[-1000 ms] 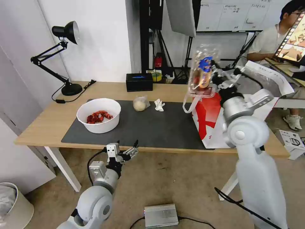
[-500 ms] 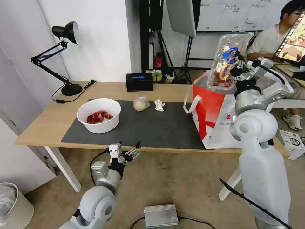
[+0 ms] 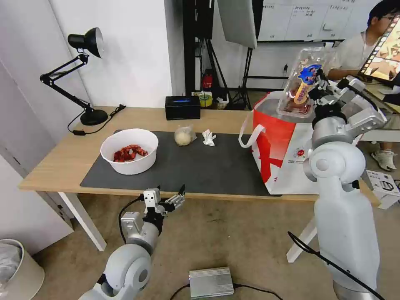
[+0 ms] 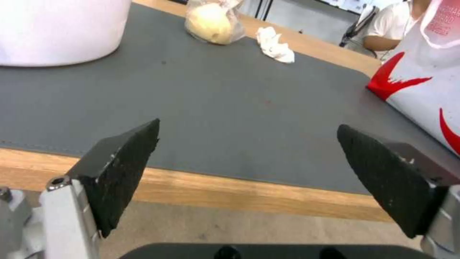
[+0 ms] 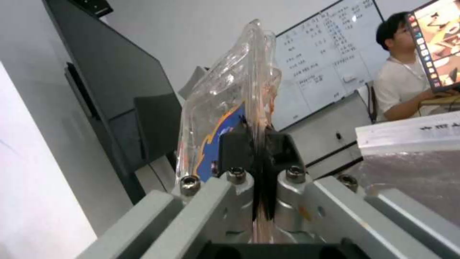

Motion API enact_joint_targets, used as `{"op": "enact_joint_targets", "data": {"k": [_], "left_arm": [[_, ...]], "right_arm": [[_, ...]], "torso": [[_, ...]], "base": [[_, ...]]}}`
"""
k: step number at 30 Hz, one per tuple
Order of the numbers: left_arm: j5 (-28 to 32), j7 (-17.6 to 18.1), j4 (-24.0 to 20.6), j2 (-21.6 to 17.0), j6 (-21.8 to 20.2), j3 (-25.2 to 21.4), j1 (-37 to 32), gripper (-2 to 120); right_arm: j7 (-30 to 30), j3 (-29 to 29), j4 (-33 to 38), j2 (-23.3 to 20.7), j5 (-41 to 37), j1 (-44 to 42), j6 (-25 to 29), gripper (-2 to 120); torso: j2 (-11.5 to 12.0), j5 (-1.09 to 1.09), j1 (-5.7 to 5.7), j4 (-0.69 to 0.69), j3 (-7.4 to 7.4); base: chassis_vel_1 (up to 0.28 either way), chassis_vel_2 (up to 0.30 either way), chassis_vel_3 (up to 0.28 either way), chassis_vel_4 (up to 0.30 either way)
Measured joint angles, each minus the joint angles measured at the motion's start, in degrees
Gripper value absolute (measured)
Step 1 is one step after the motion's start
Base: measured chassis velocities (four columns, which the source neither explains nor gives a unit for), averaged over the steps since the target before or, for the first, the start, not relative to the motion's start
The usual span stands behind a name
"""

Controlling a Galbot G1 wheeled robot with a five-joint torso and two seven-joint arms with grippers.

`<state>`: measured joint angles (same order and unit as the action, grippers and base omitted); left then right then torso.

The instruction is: Pick up the trash from the table and place it into the takeout bag.

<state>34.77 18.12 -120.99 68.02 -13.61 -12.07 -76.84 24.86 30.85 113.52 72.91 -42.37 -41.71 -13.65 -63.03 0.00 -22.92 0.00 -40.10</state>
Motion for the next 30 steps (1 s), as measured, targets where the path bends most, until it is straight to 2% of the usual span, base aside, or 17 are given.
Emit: {"op": "enact_joint_targets", "data": {"k": [14,21,22,24,25,27,28,30], "left_arm": [[0.07,-0.02,0.10,0.22,0.09,0.21,0.01,100],[0.04,-0.05,-0.01,0.40,0.10,0.37,-0.14,100],[0.04,-0.05,-0.01,0.40,0.10,0.37,-0.14,100],[-0.05,-0.05,-0.01,0.46,0.10,0.40,-0.23,100],[-0.05,-0.05,-0.01,0.46,0.10,0.40,-0.23,100],[-0.14,-0.06,-0.09,0.51,0.10,0.41,-0.37,100],[-0.14,-0.06,-0.09,0.51,0.10,0.41,-0.37,100],[-0.21,-0.06,-0.23,0.60,0.10,0.41,-0.46,100]], "right_arm": [[0.12,0.73,1.13,0.37,-2.99,-2.61,-1.44,0],[0.30,0.98,2.02,0.49,-4.92,-3.42,-1.87,25],[0.30,0.98,2.02,0.49,-4.92,-3.42,-1.87,25],[0.38,1.15,2.16,0.41,-5.52,-3.50,-2.25,37],[0.38,1.15,2.16,0.41,-5.52,-3.50,-2.25,37],[0.40,1.22,2.51,0.31,-6.04,-3.73,-2.50,47],[0.40,1.22,2.51,0.31,-6.04,-3.73,-2.50,47],[0.40,1.37,2.99,0.21,-6.85,-3.98,-2.92,59]], "torso": [[0.00,0.00,0.00,0.00,0.00],[0.00,0.00,0.00,0.00,0.00],[0.00,0.00,0.00,0.00,0.00],[0.00,0.00,0.00,0.00,0.00],[0.00,0.00,0.00,0.00,0.00],[0.00,0.00,0.00,0.00,0.00],[0.00,0.00,0.00,0.00,0.00],[0.00,0.00,0.00,0.00,0.00]], "base": [[0.000,0.000,0.000,0.000],[0.000,0.000,0.000,0.000],[0.000,0.000,0.000,0.000],[0.000,0.000,0.000,0.000],[0.000,0.000,0.000,0.000],[0.000,0.000,0.000,0.000],[0.000,0.000,0.000,0.000],[0.000,0.000,0.000,0.000]]}}
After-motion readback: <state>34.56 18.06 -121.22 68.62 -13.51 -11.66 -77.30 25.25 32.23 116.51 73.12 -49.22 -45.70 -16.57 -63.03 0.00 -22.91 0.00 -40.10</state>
